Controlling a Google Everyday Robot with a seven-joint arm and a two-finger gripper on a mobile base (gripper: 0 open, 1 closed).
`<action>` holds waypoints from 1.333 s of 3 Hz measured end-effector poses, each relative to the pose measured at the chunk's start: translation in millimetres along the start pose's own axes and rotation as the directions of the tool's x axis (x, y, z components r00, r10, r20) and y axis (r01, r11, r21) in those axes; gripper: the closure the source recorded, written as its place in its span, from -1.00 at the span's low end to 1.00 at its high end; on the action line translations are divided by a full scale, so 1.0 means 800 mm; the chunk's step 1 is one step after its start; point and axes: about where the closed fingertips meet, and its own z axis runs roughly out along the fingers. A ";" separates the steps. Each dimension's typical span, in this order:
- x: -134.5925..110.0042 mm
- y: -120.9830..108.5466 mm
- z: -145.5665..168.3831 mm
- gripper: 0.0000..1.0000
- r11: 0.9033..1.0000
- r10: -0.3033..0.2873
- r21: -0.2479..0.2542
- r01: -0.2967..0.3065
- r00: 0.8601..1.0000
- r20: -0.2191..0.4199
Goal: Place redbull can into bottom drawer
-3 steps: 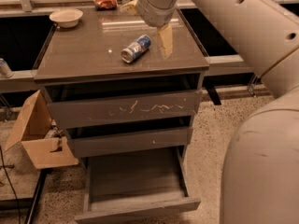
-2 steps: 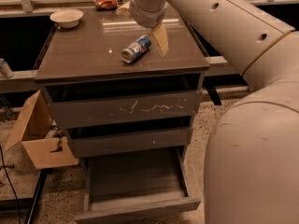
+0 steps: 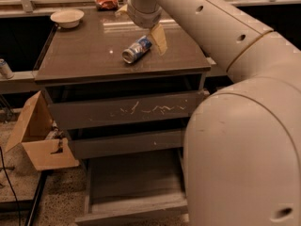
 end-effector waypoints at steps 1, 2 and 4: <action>0.002 -0.020 0.023 -1.00 0.999 -0.039 -0.005 0.039 0.999 -0.019; 0.004 -0.032 0.045 -1.00 0.997 -0.075 -0.025 0.074 0.997 -0.030; 0.008 -0.030 0.088 -1.00 0.989 -0.119 -0.090 0.115 0.992 -0.041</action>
Offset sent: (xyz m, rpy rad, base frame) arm 0.0534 0.0296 -0.0220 -0.1093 -0.0240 0.0632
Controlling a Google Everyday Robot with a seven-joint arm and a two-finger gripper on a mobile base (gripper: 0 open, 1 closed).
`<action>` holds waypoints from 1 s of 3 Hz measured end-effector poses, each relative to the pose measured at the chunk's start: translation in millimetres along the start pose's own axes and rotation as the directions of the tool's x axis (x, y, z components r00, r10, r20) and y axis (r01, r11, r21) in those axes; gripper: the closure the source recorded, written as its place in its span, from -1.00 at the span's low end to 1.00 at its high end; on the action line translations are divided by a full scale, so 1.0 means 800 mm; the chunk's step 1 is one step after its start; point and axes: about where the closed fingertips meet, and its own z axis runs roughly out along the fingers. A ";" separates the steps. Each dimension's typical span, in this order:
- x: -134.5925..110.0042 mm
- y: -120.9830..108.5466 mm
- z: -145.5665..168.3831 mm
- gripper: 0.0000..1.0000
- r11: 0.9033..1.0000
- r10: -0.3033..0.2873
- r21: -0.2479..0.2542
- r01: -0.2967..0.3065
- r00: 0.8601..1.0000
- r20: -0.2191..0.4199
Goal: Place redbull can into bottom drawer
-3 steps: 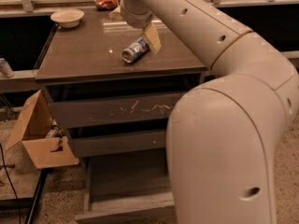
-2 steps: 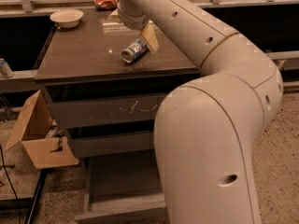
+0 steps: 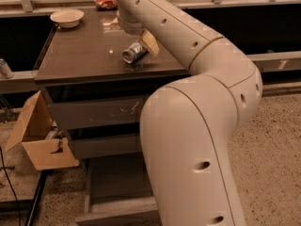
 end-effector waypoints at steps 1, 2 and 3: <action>0.001 0.003 0.012 -1.00 1.000 -0.005 -0.017 0.005 1.000 0.000; 0.002 0.008 0.026 -1.00 0.999 -0.006 -0.033 0.006 1.000 0.003; 0.003 0.008 0.035 -1.00 0.999 -0.014 -0.046 0.014 1.000 -0.001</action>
Offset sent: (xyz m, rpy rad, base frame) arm 0.0137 -0.0089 -0.0215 -0.0318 0.0268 -0.0135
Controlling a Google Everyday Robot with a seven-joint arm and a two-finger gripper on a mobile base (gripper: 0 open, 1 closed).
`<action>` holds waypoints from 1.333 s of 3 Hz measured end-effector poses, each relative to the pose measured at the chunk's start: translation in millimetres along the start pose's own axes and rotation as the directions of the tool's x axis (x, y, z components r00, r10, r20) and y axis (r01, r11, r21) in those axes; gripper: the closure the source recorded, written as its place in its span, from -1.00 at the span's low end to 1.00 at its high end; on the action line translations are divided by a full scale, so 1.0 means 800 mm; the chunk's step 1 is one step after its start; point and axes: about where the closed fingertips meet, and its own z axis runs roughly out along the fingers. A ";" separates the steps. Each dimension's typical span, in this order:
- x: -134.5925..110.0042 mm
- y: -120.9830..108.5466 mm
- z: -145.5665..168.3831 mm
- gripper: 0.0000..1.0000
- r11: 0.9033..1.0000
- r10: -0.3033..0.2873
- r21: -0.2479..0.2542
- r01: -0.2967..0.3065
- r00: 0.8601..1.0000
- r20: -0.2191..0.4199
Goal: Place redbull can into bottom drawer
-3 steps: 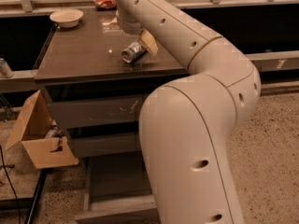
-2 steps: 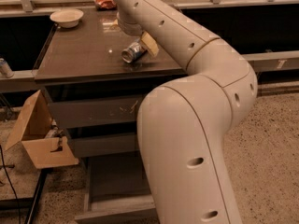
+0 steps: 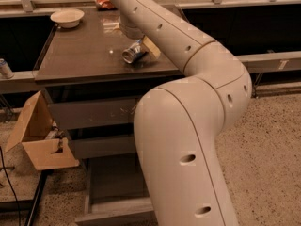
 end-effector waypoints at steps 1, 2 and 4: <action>0.001 -0.003 0.006 -1.00 0.999 -0.028 -0.019 0.028 0.999 -0.023; 0.000 -0.005 0.009 -0.49 0.997 -0.060 -0.042 0.058 0.997 -0.051; 0.000 -0.005 0.010 0.59 0.997 -0.060 -0.042 0.058 0.997 -0.051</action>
Offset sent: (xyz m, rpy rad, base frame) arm 0.0057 0.0053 0.0001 -0.1291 -0.0418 0.0360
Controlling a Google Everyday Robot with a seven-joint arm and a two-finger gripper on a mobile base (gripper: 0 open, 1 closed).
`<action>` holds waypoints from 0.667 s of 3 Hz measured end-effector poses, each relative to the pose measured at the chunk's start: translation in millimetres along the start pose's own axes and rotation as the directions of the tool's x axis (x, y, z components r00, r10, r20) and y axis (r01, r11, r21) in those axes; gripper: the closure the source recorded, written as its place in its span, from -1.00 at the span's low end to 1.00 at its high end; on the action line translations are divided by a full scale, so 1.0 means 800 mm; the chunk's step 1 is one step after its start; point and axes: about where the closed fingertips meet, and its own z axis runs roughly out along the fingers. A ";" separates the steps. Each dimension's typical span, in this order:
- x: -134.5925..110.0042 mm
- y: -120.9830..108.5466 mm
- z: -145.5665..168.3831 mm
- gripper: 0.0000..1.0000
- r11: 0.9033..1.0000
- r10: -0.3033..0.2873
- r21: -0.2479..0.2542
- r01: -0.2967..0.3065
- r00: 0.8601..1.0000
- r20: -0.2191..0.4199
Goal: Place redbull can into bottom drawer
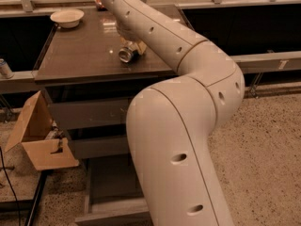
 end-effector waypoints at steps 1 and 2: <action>0.000 0.000 0.000 0.99 1.000 0.000 0.000 0.000 1.000 0.000; -0.002 -0.001 -0.006 1.00 1.000 -0.004 0.016 0.003 1.000 0.016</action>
Offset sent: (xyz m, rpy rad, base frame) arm -0.0080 0.0044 0.0156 0.0418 0.0022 0.0278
